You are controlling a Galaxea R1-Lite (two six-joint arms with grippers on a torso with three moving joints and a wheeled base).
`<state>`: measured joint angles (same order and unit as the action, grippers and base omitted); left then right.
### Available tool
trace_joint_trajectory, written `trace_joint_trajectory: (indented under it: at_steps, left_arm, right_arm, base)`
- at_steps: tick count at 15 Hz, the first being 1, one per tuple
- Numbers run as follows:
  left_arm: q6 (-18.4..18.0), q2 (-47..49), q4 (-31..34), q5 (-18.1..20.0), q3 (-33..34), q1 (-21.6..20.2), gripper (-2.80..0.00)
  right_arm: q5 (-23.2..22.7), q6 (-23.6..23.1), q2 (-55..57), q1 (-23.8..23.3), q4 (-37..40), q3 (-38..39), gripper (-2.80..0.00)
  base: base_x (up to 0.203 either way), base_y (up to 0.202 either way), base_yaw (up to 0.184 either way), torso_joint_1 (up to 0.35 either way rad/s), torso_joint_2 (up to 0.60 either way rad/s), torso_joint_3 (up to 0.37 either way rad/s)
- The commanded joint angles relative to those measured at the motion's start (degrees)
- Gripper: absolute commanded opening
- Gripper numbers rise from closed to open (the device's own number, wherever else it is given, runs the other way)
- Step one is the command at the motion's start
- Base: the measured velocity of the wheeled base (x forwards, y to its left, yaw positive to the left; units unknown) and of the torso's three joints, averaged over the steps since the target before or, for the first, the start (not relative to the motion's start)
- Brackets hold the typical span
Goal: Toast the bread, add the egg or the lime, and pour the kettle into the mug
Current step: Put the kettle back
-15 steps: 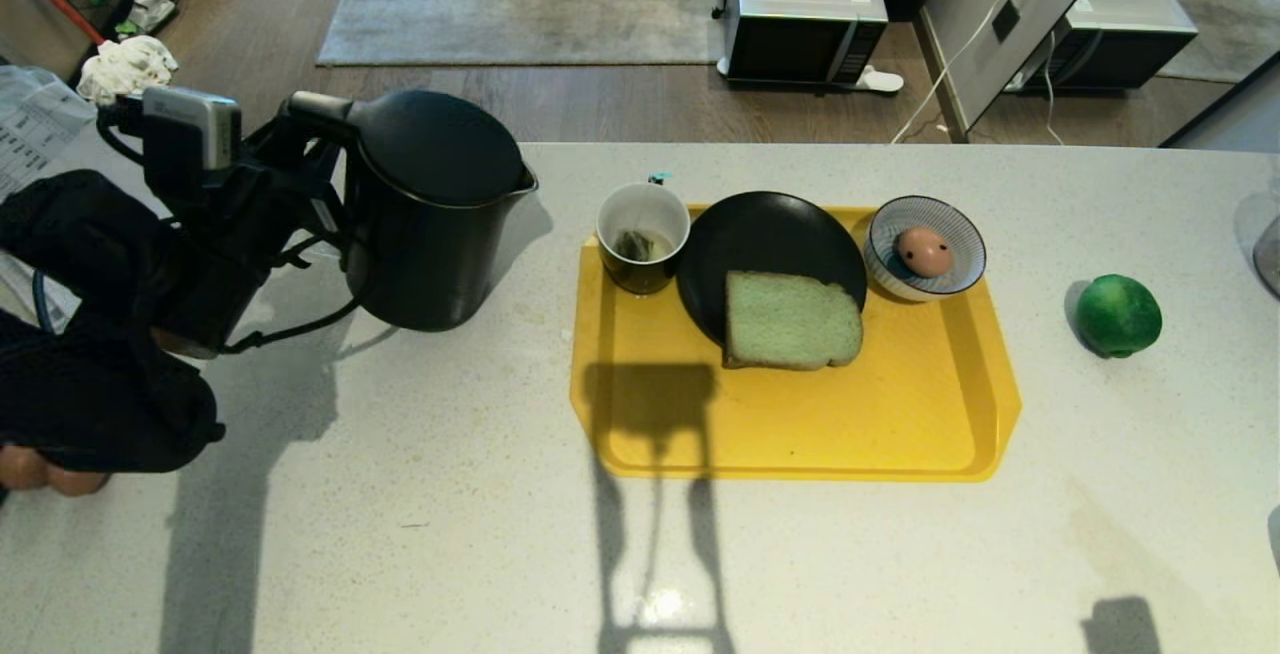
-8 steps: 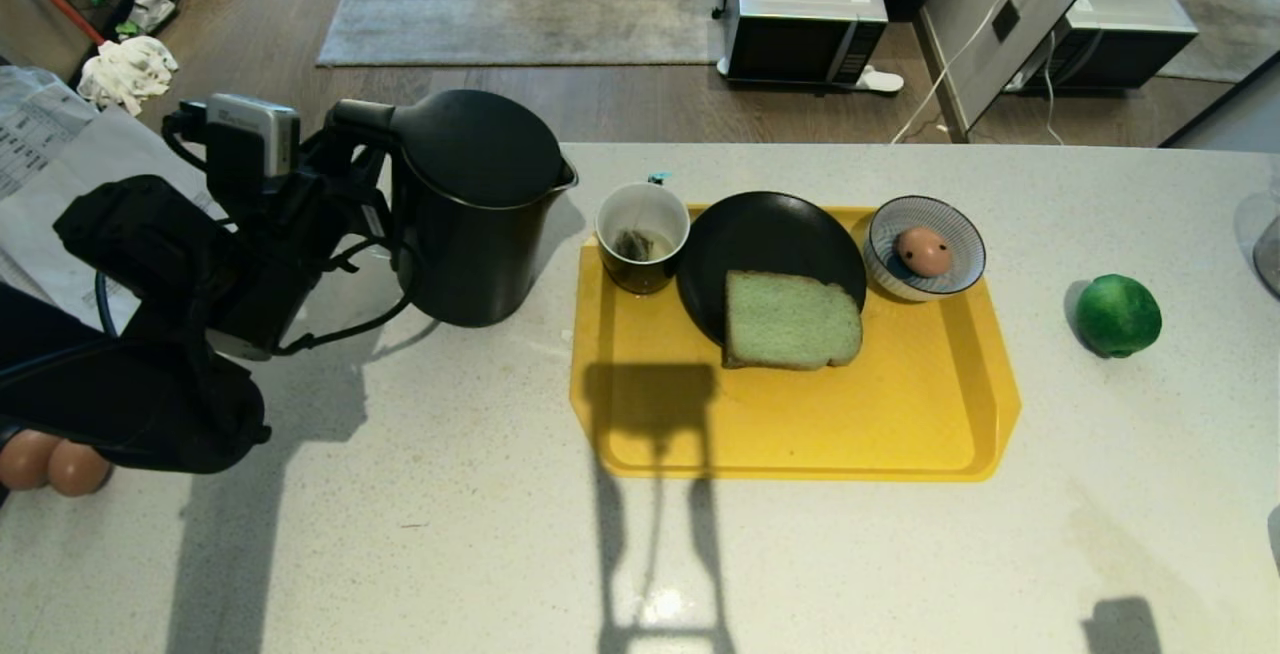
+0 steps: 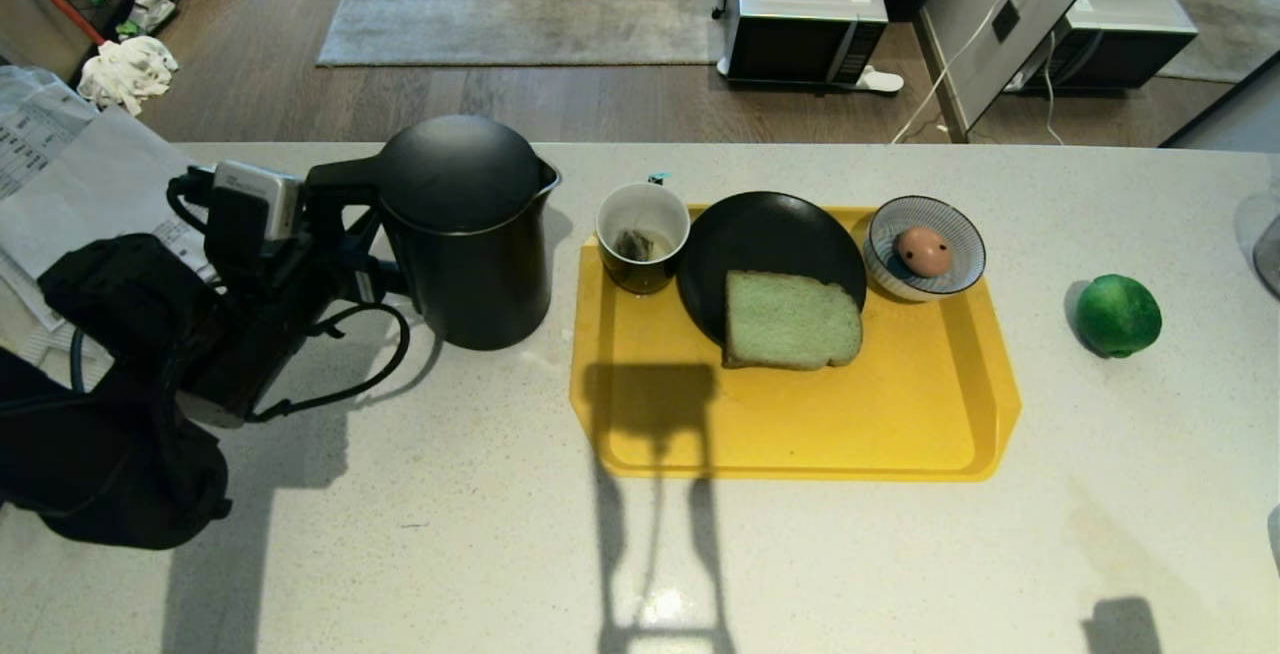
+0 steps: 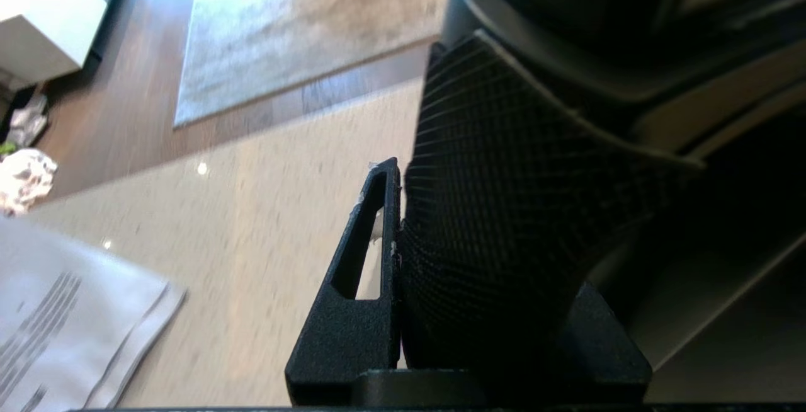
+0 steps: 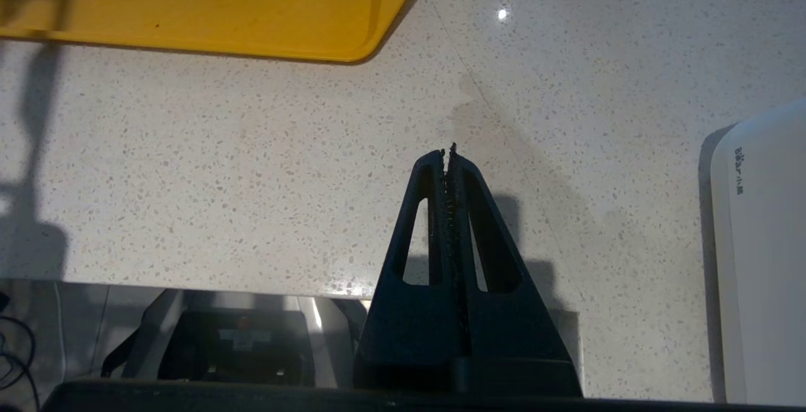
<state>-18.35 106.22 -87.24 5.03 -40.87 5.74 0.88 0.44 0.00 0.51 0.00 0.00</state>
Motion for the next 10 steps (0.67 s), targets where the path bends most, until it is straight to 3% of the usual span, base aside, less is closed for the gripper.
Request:
trace_joint_trajectory:
  at_steps: [1, 10]
  left_arm:
    - [-0.59, -2.46, -0.43, 0.1, 5.82, -2.02, -2.8]
    - [-2.57, -3.74, -0.43, 0.5, 14.77, -7.15, -2.8]
  right_arm:
    - [0.0, 0.0, 0.0, 0.02, 0.0, 0.02, -2.8]
    - [0.0, 0.0, 0.0, 0.02, 0.0, 0.03, -2.8]
  base:
    - [0.0, 0.0, 0.0, 0.0, 0.0, 0.0]
    - [0.0, 0.0, 0.0, 0.0, 0.0, 0.0]
